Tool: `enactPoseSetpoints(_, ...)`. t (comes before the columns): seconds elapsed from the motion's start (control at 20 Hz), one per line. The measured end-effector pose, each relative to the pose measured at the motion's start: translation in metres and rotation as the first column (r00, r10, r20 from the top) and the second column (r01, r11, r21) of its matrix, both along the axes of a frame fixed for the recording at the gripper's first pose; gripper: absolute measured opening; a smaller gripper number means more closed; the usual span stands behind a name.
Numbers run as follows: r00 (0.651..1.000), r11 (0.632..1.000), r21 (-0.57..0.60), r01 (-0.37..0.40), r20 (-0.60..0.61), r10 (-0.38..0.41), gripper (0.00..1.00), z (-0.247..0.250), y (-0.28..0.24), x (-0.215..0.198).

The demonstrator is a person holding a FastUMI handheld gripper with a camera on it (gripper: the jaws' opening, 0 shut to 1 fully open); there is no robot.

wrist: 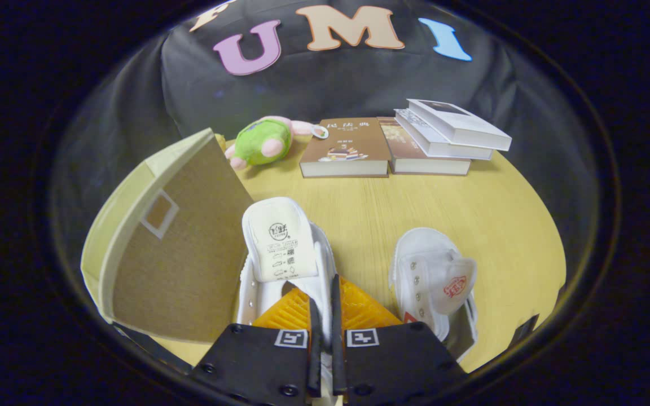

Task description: Open the storage box then place both shoes into the box .Put the left shoe in first, then the right shoe, with the right side of both shoes facing outward in a uniform manner.

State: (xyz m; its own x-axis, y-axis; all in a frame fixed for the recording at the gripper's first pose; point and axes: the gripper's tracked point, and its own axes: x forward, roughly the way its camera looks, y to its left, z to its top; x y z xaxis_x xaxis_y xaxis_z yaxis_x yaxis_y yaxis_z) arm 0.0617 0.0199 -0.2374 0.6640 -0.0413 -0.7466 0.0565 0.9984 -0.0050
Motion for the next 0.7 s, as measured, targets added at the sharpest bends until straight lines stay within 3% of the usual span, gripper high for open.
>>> enactPoseSetpoints(0.2,0.998,0.996,0.094,0.013,0.065,-0.019,0.11,0.051,0.016,0.005)
enactPoseSetpoints(0.5,0.985,0.98,0.193,-0.047,0.172,0.013,0.1,0.133,0.075,0.02)
enactPoseSetpoints(0.7,0.99,0.958,0.272,-0.092,0.124,0.06,0.1,0.144,0.145,0.024)
